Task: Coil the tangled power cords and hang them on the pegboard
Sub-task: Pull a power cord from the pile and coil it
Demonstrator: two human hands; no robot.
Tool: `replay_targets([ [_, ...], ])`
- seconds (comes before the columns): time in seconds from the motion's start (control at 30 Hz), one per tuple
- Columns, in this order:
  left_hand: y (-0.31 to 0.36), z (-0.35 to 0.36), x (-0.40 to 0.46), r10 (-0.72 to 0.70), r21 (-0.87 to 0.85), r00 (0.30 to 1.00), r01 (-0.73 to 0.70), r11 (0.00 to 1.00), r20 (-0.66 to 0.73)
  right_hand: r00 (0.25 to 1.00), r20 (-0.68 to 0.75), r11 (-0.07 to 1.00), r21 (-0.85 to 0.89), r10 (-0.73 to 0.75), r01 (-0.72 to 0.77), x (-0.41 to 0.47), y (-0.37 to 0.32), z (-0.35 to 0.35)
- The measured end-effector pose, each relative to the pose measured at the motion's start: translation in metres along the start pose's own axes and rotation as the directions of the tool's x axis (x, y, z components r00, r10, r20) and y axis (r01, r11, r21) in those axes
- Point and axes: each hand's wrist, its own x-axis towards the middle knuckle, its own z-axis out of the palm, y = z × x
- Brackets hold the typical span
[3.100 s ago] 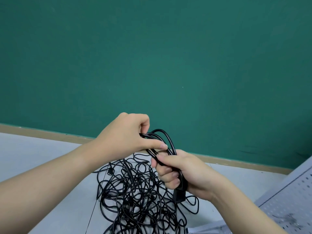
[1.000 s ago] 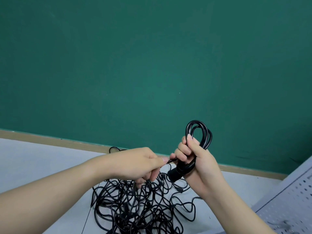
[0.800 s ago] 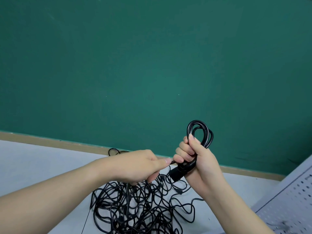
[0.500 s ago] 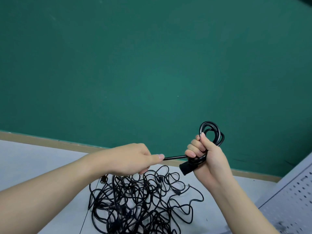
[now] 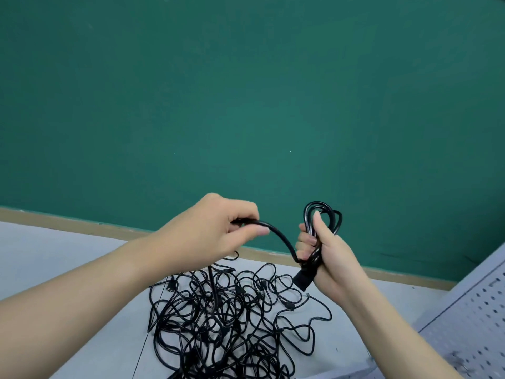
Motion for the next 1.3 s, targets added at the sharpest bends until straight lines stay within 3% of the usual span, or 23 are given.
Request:
replay_targets([
  [0.17,0.006,0.003,0.003,0.005,-0.103,0.99,-0.02,0.994,-0.143,0.989,0.139,0.993,-0.113,0.045,-0.03,-0.013,0.005,0.02],
  [0.43,0.006,0.004,0.005,-0.065,-0.092,0.987,0.052,0.994,-0.147,0.934,0.346,0.99,-0.128,0.093,-0.051,-0.03,0.009,0.041],
  [0.53,0.003,0.005,0.006,-0.091,-0.084,0.987,0.08,0.993,-0.135,0.892,0.438,0.975,-0.221,0.11,-0.012,-0.035,0.011,0.044],
  [0.63,0.002,0.007,0.005,-0.116,-0.072,0.988,0.109,0.991,-0.099,0.882,0.459,0.934,-0.352,0.111,0.066,-0.042,0.013,0.048],
  [0.83,-0.01,0.008,0.006,-0.318,0.009,0.932,0.324,0.946,-0.175,0.904,0.392,0.915,-0.403,0.173,0.0,-0.05,0.012,0.055],
  [0.97,-0.01,0.009,0.004,-0.345,-0.066,0.929,0.339,0.938,-0.136,0.938,0.332,0.979,-0.202,0.096,-0.029,-0.045,0.008,0.053],
  [1.03,-0.014,0.012,0.001,-0.384,-0.138,0.923,0.375,0.917,-0.038,0.958,0.281,0.998,-0.028,0.059,-0.053,-0.041,0.0,0.048],
  [1.13,-0.023,0.018,-0.002,-0.4,-0.094,0.909,0.411,0.907,0.115,0.979,0.2,0.989,0.136,0.032,-0.061,-0.036,-0.007,0.042],
  [1.3,-0.029,0.029,-0.006,-0.377,-0.096,0.884,0.416,0.904,0.277,0.997,0.057,0.965,0.261,-0.053,0.036,-0.028,-0.017,0.031],
])
